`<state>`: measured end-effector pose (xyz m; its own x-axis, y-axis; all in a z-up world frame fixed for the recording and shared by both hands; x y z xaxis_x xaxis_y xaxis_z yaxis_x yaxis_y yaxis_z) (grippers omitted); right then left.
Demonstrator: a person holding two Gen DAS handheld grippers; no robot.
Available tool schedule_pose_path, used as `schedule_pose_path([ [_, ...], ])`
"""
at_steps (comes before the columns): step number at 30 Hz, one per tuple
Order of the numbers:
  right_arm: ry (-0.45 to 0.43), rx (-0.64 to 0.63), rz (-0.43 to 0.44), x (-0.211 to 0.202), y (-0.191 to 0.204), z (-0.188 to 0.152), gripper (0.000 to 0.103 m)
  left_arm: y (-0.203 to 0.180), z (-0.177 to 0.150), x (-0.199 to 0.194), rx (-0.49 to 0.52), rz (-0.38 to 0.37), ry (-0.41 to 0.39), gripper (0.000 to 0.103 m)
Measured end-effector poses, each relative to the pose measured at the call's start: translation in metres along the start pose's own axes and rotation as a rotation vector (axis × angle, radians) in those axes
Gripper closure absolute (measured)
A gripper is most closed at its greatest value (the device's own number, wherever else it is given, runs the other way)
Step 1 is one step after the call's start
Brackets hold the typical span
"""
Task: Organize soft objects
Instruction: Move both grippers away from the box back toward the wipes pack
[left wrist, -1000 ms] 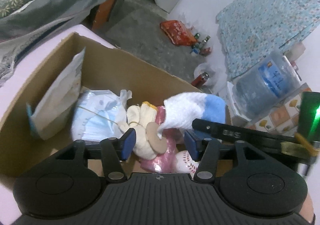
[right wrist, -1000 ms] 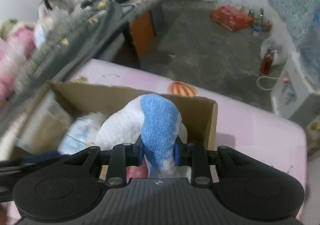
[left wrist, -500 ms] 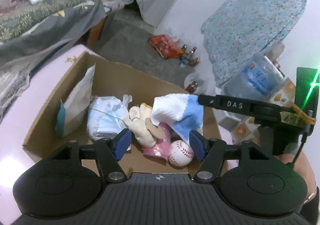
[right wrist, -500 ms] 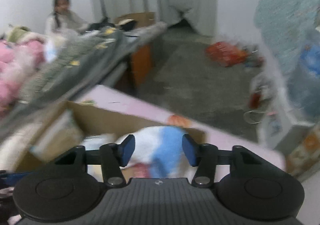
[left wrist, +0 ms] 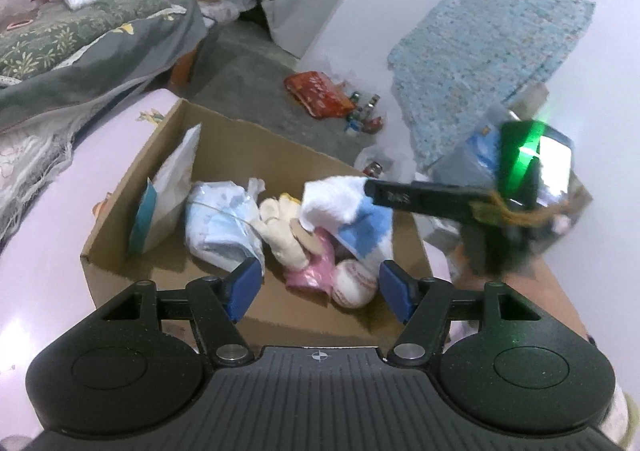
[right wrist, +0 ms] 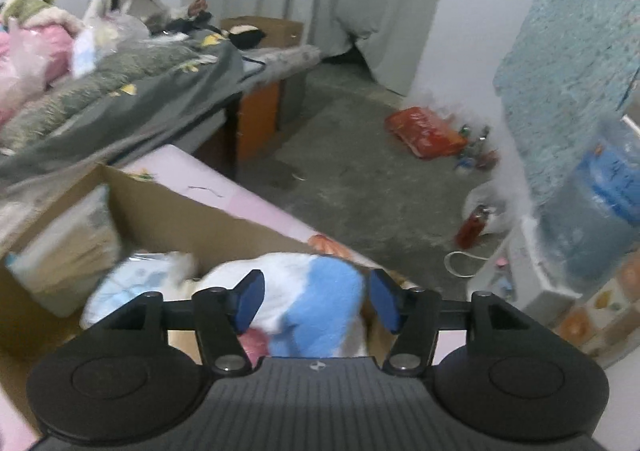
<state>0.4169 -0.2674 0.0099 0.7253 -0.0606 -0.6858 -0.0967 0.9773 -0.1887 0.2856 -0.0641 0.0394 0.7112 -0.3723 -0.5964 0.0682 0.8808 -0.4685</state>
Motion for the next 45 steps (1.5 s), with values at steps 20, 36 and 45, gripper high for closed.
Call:
schedule_pose_path([
  [20,0.133,0.019,0.656,-0.012,0.062,-0.002,0.075,0.017,0.018,-0.057,-0.021,0.052,-0.181,0.032],
  [36,0.642,-0.111,0.810,0.079,0.155,-0.032,0.070,0.018,0.012,-0.045,-0.017,0.029,-0.146,0.032],
  [45,0.515,0.070,0.888,0.033,0.104,-0.012,0.018,0.015,0.010,-0.058,-0.030,0.023,-0.158,0.032],
])
Point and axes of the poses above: each gripper's, at about its wrist camera, not at the fingertips, and x roughly the way its jaws point, y to its left, z to its top, the point moved 3 cm from there along x, roughly the way its jaws point, and after that the axes turned 2 degrees about z, right-handed, at the moved point
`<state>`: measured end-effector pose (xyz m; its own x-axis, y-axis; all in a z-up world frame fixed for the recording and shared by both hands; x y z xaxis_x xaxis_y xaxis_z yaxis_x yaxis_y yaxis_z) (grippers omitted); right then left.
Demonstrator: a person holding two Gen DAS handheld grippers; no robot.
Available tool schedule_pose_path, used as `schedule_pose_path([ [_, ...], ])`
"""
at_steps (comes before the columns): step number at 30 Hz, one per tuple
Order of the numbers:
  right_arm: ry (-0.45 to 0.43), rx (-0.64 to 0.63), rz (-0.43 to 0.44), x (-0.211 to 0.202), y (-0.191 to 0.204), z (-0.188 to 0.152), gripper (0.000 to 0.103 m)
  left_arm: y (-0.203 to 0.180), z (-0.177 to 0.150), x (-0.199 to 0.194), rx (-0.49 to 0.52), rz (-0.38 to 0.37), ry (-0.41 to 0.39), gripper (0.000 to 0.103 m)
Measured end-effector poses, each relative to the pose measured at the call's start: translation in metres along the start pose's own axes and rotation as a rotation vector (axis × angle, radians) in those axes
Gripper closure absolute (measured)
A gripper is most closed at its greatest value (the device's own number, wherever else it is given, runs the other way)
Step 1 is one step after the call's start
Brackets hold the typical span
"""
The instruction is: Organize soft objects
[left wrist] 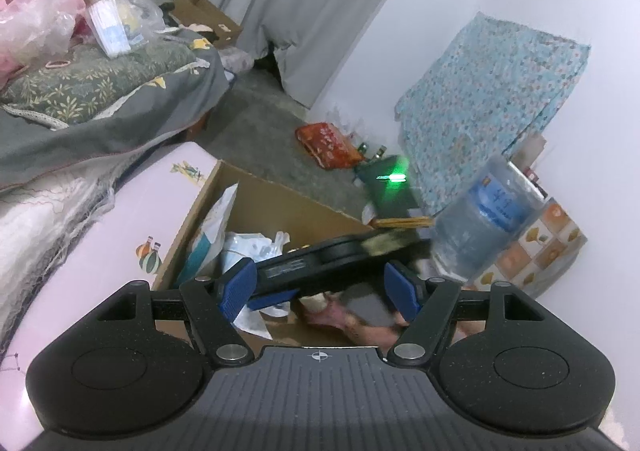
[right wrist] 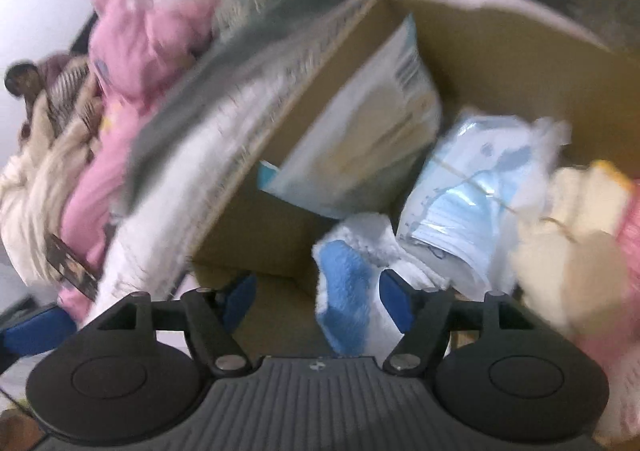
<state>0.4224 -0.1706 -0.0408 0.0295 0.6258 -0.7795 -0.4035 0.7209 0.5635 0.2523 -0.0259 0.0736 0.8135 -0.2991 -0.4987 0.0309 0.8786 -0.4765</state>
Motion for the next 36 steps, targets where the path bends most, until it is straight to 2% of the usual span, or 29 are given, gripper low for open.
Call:
schedule_pose_path([
  [4,-0.134,0.025,0.000,-0.056,0.013,-0.022,0.017,-0.009,-0.002,-0.015,-0.008,-0.034,0.002,0.032],
  [8,-0.298,0.011,-0.052,-0.127,0.041,-0.065,0.015,-0.029,-0.009,-0.040,0.016,-0.076,0.004,0.028],
  [10,-0.391,-0.006,-0.079,-0.165,0.057,-0.096,0.015,-0.040,-0.015,-0.055,0.047,-0.093,-0.002,0.024],
  [14,-0.560,0.004,-0.135,-0.215,0.085,-0.153,0.015,-0.058,-0.033,-0.081,0.112,-0.117,0.019,0.017],
  [17,-0.644,0.045,-0.130,-0.238,0.092,-0.206,0.015,-0.065,-0.049,-0.101,0.158,-0.129,0.050,0.010],
  [21,-0.686,0.116,-0.100,-0.234,0.090,-0.273,0.015,-0.065,-0.072,-0.121,0.244,-0.101,0.101,0.006],
  [26,-0.680,0.209,-0.040,-0.198,0.076,-0.329,0.015,-0.055,-0.101,-0.138,0.348,-0.027,0.155,0.003],
  [30,-0.654,0.259,-0.018,-0.168,0.061,-0.342,0.015,-0.057,-0.131,-0.131,0.472,0.039,0.145,0.001],
  [36,-0.634,0.301,-0.047,-0.152,0.037,-0.326,0.015,-0.066,-0.182,-0.092,0.645,0.132,0.125,0.001],
])
Point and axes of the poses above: each gripper's, at about its wrist camera, not at the fingertips, and x roughly the way its jaws point, y to its left, z to its top, the point moved 3 cm from there along x, roughly the way its jaws point, and after that the axes turned 2 degrees about z, right-handed, at the moved point
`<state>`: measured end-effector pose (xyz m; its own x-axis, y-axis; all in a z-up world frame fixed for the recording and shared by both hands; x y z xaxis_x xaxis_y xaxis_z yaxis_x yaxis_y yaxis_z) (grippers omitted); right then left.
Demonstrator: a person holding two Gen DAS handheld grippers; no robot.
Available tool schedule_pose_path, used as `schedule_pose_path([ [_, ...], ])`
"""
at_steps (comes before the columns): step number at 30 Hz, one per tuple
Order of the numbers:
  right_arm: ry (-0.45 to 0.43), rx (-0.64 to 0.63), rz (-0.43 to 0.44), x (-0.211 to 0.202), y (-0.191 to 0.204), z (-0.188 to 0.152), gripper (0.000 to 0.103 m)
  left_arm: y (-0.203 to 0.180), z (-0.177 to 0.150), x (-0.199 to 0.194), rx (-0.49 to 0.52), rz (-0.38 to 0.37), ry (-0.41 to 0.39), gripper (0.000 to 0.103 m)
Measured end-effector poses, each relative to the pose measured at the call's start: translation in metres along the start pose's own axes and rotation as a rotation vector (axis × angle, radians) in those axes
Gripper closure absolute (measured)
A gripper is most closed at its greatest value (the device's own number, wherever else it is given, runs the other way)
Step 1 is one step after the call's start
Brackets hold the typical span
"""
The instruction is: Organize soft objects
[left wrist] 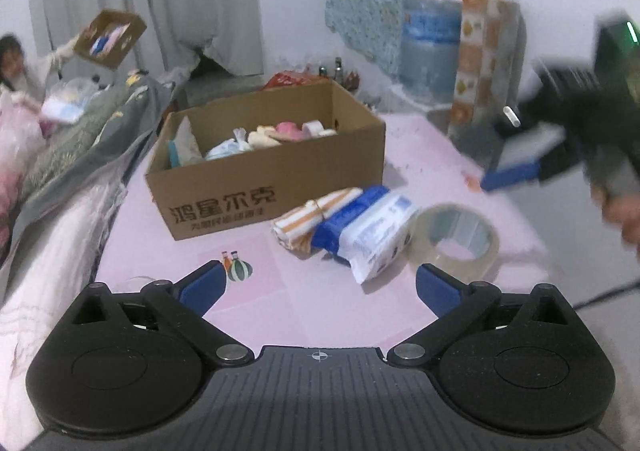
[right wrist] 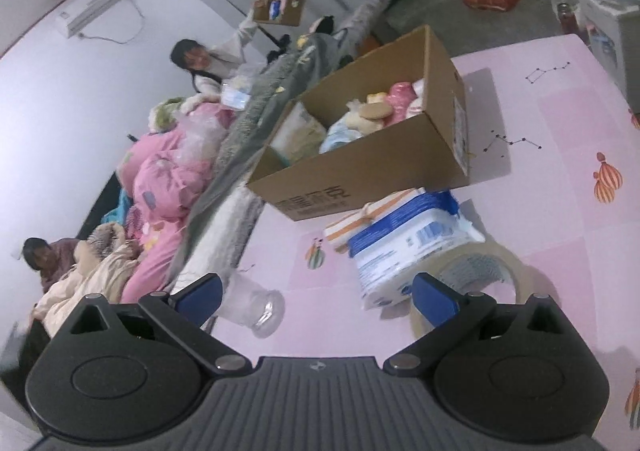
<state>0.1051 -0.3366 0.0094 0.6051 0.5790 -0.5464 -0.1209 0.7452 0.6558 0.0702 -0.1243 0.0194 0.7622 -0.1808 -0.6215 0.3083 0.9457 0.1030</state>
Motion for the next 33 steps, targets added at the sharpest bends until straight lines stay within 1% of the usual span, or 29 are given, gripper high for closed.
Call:
schedule_pose_path([
  [4,0.017,-0.008,-0.070,0.022,-0.014,0.018,0.015,-0.020,-0.011,0.026,0.068,0.058,-0.024,0.003],
  [6,0.039,-0.005,-0.099,0.036,-0.024,0.028,0.015,-0.027,-0.014,0.041,0.097,0.070,-0.018,0.008],
  [8,0.064,0.003,-0.120,0.052,-0.034,0.036,0.015,-0.031,-0.016,0.054,0.107,0.059,-0.011,0.009],
  [10,0.093,0.009,-0.146,0.069,-0.043,0.043,0.015,-0.032,-0.016,0.067,0.109,0.044,-0.002,0.016],
  [11,0.108,0.014,-0.159,0.077,-0.048,0.046,0.015,-0.034,-0.016,0.072,0.108,0.035,0.002,0.022],
  [12,0.124,0.022,-0.169,0.084,-0.053,0.048,0.015,-0.034,-0.015,0.078,0.106,0.027,0.011,0.027],
  [13,0.146,0.027,-0.177,0.093,-0.058,0.050,0.015,-0.035,-0.015,0.083,0.104,0.017,0.020,0.028],
  [15,0.180,0.031,-0.194,0.107,-0.065,0.051,0.015,-0.034,-0.015,0.095,0.089,-0.002,0.044,0.040],
  [17,0.222,0.034,-0.196,0.119,-0.068,0.051,0.015,-0.034,-0.015,0.103,0.077,-0.023,0.064,0.043],
  [19,0.238,0.008,-0.216,0.127,-0.067,0.050,0.015,-0.034,-0.015,0.109,0.068,-0.040,0.075,0.046],
  [20,0.238,-0.006,-0.215,0.128,-0.065,0.050,0.015,-0.034,-0.016,0.111,0.068,-0.044,0.079,0.047],
  [23,0.257,-0.024,-0.176,0.130,-0.057,0.050,0.015,-0.034,-0.017,0.115,0.064,-0.050,0.083,0.048],
  [29,0.326,-0.023,-0.091,0.142,-0.037,0.040,0.015,-0.027,-0.019,0.114,0.031,-0.074,0.099,0.049],
  [33,0.352,-0.053,-0.073,0.150,-0.020,0.029,0.015,-0.019,-0.028,0.106,0.030,-0.051,0.121,0.048],
])
Point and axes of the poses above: each gripper's, at about its wrist camera, not at the fingertips, and x roughly the way its jaws point, y to its left, z to its top, the point moved 3 cm from there along x, roughly the way its jaws point, and after that the axes turned 2 degrees about z, right-handed, at the moved point
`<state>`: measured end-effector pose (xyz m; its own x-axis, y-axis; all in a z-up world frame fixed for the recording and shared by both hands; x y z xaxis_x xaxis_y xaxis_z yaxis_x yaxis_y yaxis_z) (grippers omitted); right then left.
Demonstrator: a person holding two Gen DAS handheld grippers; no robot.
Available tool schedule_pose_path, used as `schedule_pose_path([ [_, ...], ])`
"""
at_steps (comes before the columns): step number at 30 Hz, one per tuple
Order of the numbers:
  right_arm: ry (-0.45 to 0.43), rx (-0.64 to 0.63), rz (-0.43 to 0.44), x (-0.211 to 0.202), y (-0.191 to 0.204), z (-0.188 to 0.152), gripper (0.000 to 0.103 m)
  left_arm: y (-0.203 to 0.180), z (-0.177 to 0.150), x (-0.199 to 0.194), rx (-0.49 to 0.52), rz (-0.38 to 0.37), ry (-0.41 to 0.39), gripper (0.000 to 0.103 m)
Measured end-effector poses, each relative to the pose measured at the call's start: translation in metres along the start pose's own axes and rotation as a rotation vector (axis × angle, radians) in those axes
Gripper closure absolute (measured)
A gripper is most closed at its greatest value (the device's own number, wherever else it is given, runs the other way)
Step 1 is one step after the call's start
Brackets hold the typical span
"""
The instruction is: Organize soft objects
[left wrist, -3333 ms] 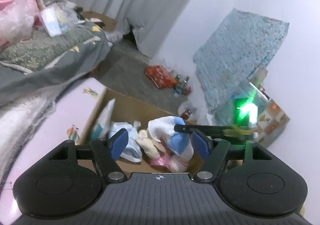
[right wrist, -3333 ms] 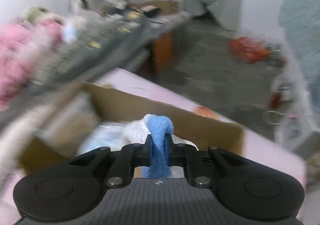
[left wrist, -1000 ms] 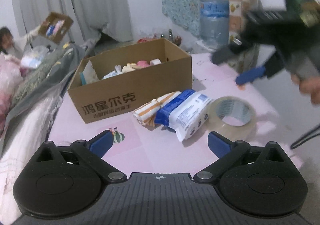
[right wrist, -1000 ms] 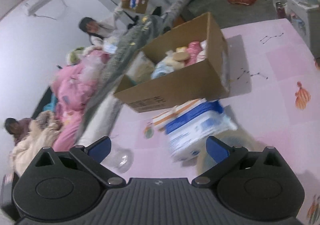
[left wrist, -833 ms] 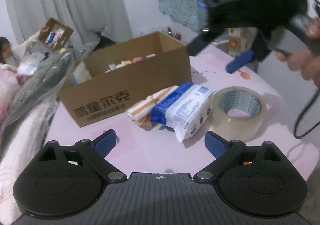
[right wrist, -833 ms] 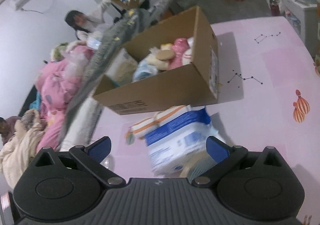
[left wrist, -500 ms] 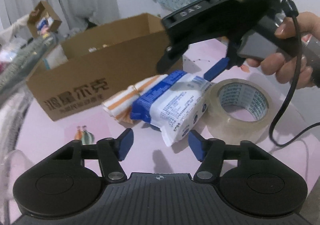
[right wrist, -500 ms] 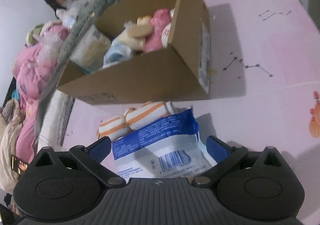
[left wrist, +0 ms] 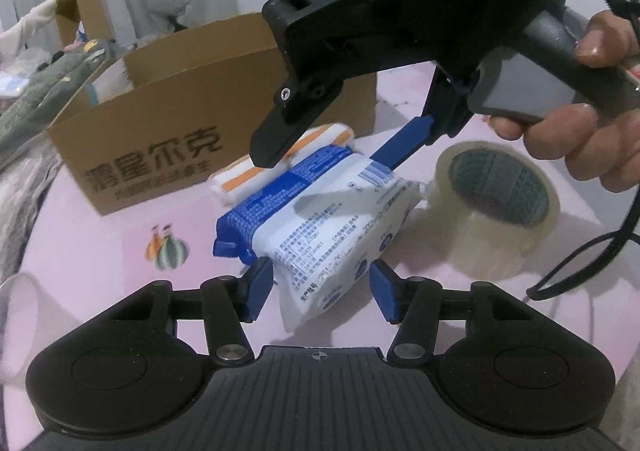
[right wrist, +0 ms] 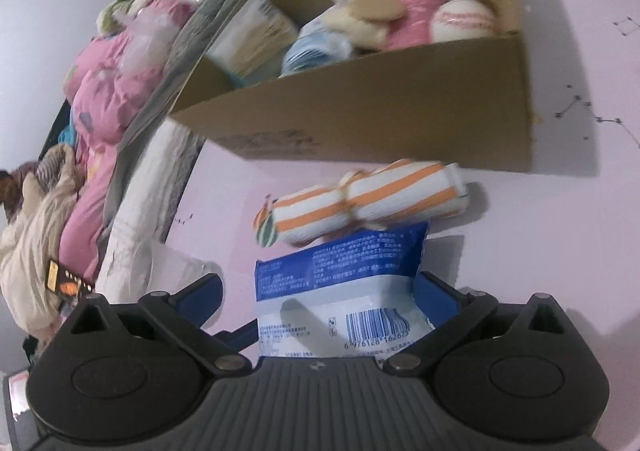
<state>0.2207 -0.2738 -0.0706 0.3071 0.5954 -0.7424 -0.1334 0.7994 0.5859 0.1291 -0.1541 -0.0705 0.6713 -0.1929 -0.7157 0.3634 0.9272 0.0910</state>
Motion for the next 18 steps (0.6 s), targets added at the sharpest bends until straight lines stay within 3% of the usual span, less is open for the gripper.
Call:
schedule_pose_path([
  [11,0.037,0.063,0.119,0.003,0.027,-0.046,0.015,0.010,-0.037,-0.041,0.007,-0.039,0.054,0.038],
  [18,-0.051,0.138,0.114,-0.019,0.029,-0.087,0.016,0.011,-0.052,-0.057,0.027,-0.073,0.024,0.035],
])
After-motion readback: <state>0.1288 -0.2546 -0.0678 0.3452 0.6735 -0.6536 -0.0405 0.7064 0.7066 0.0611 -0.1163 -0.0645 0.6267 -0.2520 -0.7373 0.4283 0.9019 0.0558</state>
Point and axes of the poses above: each gripper's, at about its wrist camera, not at the fingertips, and x roughly the way its jaws point, y to its left, z to its top, the point moved 3 cm from there along x, roughly the way its jaws point, and after that the axes turned 2 degrees about z, right-handed, at the moved point
